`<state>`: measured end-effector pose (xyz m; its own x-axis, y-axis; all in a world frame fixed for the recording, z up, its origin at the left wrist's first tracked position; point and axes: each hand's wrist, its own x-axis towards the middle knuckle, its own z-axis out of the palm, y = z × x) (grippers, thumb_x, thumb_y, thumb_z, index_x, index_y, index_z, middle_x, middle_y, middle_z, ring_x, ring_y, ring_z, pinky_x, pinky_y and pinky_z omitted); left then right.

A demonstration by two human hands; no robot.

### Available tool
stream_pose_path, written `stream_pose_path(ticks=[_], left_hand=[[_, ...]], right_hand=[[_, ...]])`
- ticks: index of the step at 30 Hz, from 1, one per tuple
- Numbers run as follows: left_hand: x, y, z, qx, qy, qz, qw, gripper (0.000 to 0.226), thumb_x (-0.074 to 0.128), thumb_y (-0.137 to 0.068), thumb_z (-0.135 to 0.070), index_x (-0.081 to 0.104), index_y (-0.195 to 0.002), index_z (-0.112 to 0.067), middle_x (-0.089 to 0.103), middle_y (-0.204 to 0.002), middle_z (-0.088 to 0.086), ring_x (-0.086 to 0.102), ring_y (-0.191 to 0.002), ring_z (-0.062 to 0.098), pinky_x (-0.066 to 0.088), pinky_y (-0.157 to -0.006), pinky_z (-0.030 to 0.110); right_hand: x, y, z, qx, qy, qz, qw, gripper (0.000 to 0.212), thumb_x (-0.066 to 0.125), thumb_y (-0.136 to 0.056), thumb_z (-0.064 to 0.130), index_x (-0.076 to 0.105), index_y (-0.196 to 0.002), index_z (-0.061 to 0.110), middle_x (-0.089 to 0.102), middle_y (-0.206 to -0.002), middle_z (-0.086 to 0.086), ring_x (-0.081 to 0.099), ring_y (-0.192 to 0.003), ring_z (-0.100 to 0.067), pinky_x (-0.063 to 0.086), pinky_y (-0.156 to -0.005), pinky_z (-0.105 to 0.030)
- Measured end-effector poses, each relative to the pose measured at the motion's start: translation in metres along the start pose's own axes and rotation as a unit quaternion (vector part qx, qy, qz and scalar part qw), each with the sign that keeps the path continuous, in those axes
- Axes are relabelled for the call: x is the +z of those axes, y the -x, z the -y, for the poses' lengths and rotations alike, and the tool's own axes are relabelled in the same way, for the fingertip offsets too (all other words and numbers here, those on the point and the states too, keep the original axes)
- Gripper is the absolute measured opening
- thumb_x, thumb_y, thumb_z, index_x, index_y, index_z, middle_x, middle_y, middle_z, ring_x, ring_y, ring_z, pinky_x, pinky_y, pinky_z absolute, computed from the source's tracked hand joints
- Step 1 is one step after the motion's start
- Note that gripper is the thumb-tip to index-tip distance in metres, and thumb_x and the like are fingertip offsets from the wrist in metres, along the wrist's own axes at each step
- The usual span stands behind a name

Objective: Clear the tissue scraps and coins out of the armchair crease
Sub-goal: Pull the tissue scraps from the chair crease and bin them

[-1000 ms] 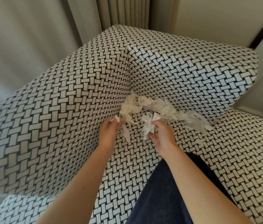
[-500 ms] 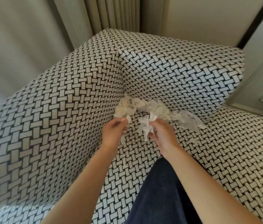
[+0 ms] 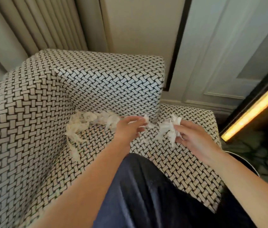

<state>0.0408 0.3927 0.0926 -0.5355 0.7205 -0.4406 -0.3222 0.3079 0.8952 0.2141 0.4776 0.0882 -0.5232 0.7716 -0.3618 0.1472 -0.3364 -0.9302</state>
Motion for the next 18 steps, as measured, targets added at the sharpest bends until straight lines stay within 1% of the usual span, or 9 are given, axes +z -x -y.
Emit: stream_pose_path(ticks=[3,6,9,10,11,12,13,16,18], left_hand=[[0.054,0.003,0.008,-0.033,-0.046,0.08,0.995,0.012,0.06,-0.091,-0.015,0.063,-0.102,-0.014,0.072,-0.091,0.0,0.062,-0.08,0.011,0.051,-0.086,0.03],[0.109,0.004,0.023,-0.075,-0.073,0.122,0.987,0.015,0.06,-0.091,-0.017,0.063,-0.105,-0.015,0.072,-0.097,0.0,0.062,-0.084,0.012,0.052,-0.086,0.03],[0.162,0.007,0.043,-0.119,-0.084,0.15,0.978,0.017,0.06,-0.091,-0.018,0.063,-0.107,-0.016,0.072,-0.094,-0.002,0.062,-0.084,0.011,0.051,-0.085,0.029],[0.177,0.008,0.049,-0.133,-0.085,0.158,0.975,0.017,0.059,-0.091,-0.018,0.063,-0.108,-0.016,0.072,-0.094,-0.002,0.062,-0.084,0.011,0.051,-0.084,0.029],[0.192,0.009,0.055,-0.148,-0.083,0.166,0.971,0.018,0.058,-0.092,-0.018,0.062,-0.109,-0.015,0.071,-0.093,-0.002,0.062,-0.083,0.011,0.051,-0.082,0.028],[0.205,0.009,0.06,-0.162,-0.081,0.174,0.968,0.018,0.057,-0.092,-0.018,0.062,-0.109,-0.015,0.071,-0.093,-0.002,0.061,-0.083,0.011,0.05,-0.08,0.028],[0.218,0.009,0.065,-0.174,-0.08,0.181,0.965,0.018,0.056,-0.093,-0.018,0.061,-0.11,-0.014,0.07,-0.094,-0.002,0.061,-0.084,0.011,0.049,-0.079,0.028],[0.251,0.009,0.072,-0.201,-0.096,0.205,0.953,0.026,0.054,-0.093,-0.018,0.059,-0.118,-0.012,0.069,-0.102,0.0,0.061,-0.091,0.013,0.049,-0.082,0.03],[0.268,0.007,0.076,-0.203,-0.124,0.231,0.944,0.03,0.051,-0.095,-0.019,0.055,-0.124,-0.013,0.067,-0.113,0.002,0.06,-0.1,0.016,0.047,-0.089,0.033]], right_hand=[[-0.056,0.014,-0.007,-0.006,-0.007,-0.036,0.999,0.024,0.055,-0.092,0.012,0.065,-0.113,0.01,0.071,-0.108,-0.007,0.066,-0.102,-0.022,0.051,-0.089,-0.035],[-0.109,0.026,-0.018,0.009,-0.032,-0.104,0.994,0.026,0.056,-0.092,0.013,0.064,-0.116,0.007,0.07,-0.11,-0.008,0.065,-0.105,-0.023,0.049,-0.094,-0.039],[-0.157,0.036,-0.03,0.031,-0.063,-0.173,0.982,0.015,0.056,-0.092,0.01,0.066,-0.103,0.007,0.071,-0.103,-0.007,0.066,-0.1,-0.02,0.051,-0.092,-0.037],[-0.171,0.039,-0.035,0.042,-0.072,-0.19,0.978,0.009,0.056,-0.092,0.009,0.065,-0.094,0.008,0.072,-0.093,-0.005,0.066,-0.094,-0.019,0.051,-0.091,-0.036],[-0.184,0.042,-0.039,0.056,-0.083,-0.209,0.973,0.01,0.056,-0.092,0.008,0.061,-0.084,0.01,0.069,-0.078,0.0,0.065,-0.085,-0.016,0.05,-0.091,-0.035],[-0.197,0.044,-0.044,0.068,-0.09,-0.228,0.967,0.016,0.055,-0.093,0.007,0.055,-0.077,0.011,0.061,-0.065,0.003,0.062,-0.079,-0.014,0.049,-0.091,-0.035],[-0.209,0.046,-0.048,0.082,-0.094,-0.243,0.962,0.018,0.055,-0.093,0.007,0.052,-0.076,0.012,0.056,-0.061,0.003,0.059,-0.076,-0.013,0.049,-0.091,-0.035],[-0.241,0.05,-0.06,0.113,-0.105,-0.272,0.95,0.016,0.056,-0.093,0.007,0.052,-0.078,0.011,0.054,-0.065,0.001,0.056,-0.069,-0.011,0.048,-0.09,-0.036],[-0.257,0.048,-0.067,0.128,-0.108,-0.283,0.944,0.02,0.055,-0.094,0.007,0.05,-0.074,0.011,0.054,-0.069,-0.002,0.054,-0.067,-0.011,0.05,-0.089,-0.037]])
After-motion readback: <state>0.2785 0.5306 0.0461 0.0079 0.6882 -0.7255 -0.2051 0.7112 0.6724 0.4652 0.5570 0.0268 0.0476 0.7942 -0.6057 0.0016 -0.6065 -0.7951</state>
